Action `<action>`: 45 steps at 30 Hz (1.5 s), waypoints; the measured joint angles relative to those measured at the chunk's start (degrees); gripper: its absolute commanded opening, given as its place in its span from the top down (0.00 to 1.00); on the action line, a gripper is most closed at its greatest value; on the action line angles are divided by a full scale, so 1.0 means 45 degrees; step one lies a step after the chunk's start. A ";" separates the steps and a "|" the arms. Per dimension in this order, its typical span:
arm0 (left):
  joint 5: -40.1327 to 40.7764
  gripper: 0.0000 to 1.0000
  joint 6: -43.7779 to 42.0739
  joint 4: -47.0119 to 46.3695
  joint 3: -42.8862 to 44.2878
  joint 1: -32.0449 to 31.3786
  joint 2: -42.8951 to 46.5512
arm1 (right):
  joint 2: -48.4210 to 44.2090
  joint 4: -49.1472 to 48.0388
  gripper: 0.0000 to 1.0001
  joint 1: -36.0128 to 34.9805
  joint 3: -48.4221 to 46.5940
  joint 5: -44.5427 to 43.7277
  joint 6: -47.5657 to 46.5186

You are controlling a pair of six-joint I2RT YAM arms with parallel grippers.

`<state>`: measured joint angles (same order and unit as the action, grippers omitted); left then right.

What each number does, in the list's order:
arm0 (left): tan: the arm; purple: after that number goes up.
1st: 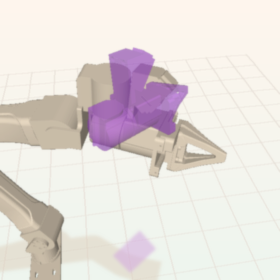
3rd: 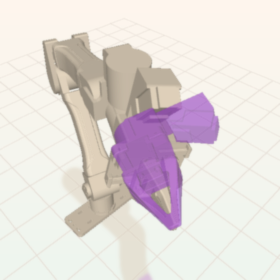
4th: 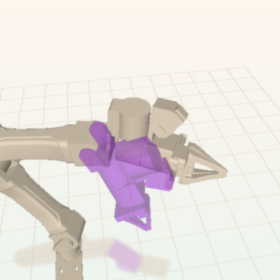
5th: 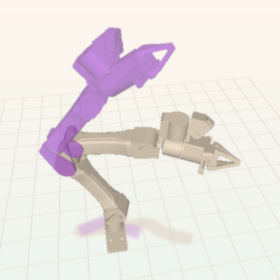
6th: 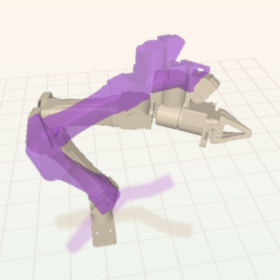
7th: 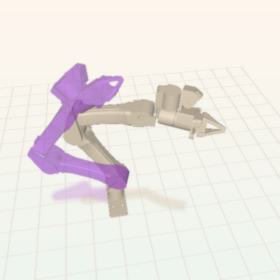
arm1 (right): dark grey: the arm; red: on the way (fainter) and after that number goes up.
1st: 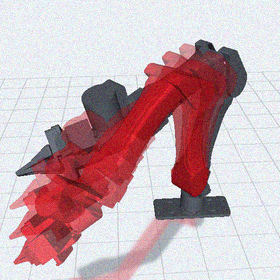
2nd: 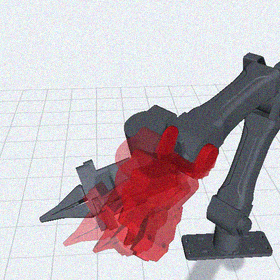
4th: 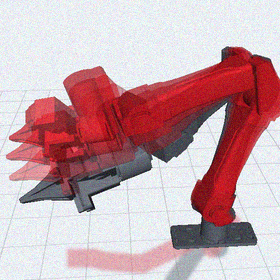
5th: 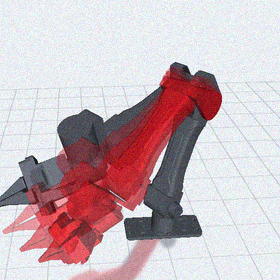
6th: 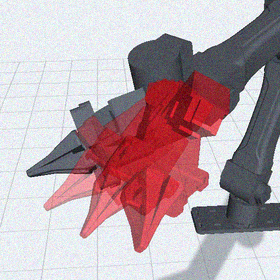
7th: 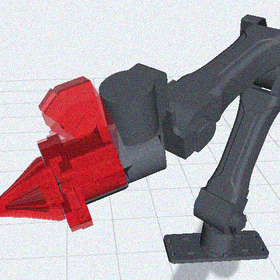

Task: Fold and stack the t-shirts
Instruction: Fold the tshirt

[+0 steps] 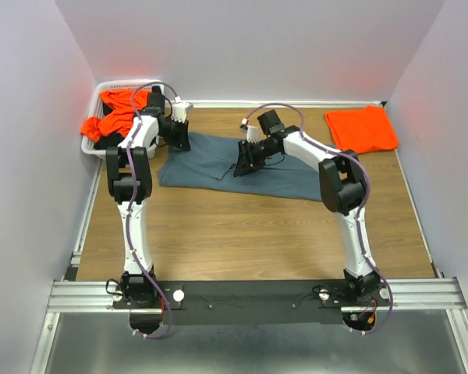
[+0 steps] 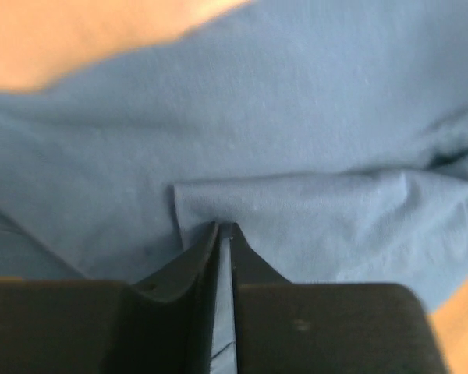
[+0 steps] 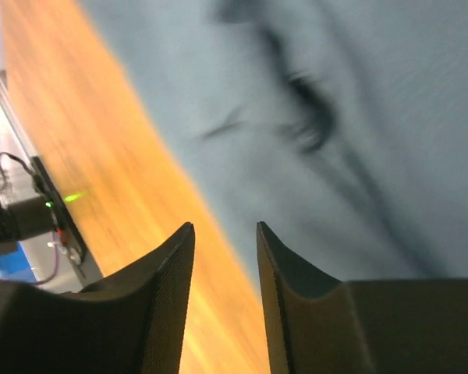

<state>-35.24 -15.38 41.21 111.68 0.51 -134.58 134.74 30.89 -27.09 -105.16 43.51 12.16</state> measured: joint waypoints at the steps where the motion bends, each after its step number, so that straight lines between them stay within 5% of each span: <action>1: 0.0209 0.73 0.0000 0.0015 0.0432 -0.0083 -0.0175 | -0.0447 0.0214 0.53 0.0015 0.0029 -0.0165 -0.0257; 6: 0.1141 0.69 -0.0044 0.0049 0.1899 -0.0699 0.0136 | -0.3021 0.1302 0.59 0.0695 0.0024 -0.1501 -0.1870; 11: 0.2084 0.72 -0.0029 -0.0311 -0.0049 -0.1336 0.2764 | -0.4469 0.1894 0.67 0.1923 0.0034 -0.4498 -0.3939; 18: 0.3628 0.90 0.0675 -0.1117 -0.4153 -0.2409 0.6275 | -0.3011 0.2798 0.75 0.2569 0.0321 -0.7728 -0.5707; 29: 0.4726 1.00 0.0923 -0.1117 -0.6411 -0.2744 0.5411 | -0.1724 0.3337 0.92 0.2812 0.0928 -0.9719 -0.6912; 39: 0.5430 1.00 0.0612 -0.0714 -0.4158 -0.2628 0.2769 | -0.3512 0.2074 0.96 0.2540 0.4090 -0.9704 -0.7388; 45: 0.5848 1.00 0.0015 0.0476 0.1064 -0.2565 -0.0287 | -0.5999 0.2778 0.88 -0.0957 0.7354 -0.7946 -0.6742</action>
<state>-8.93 -15.31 43.35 116.46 -11.03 -135.87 107.74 43.40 -31.40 -72.07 7.75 -18.17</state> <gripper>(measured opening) 0.004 0.059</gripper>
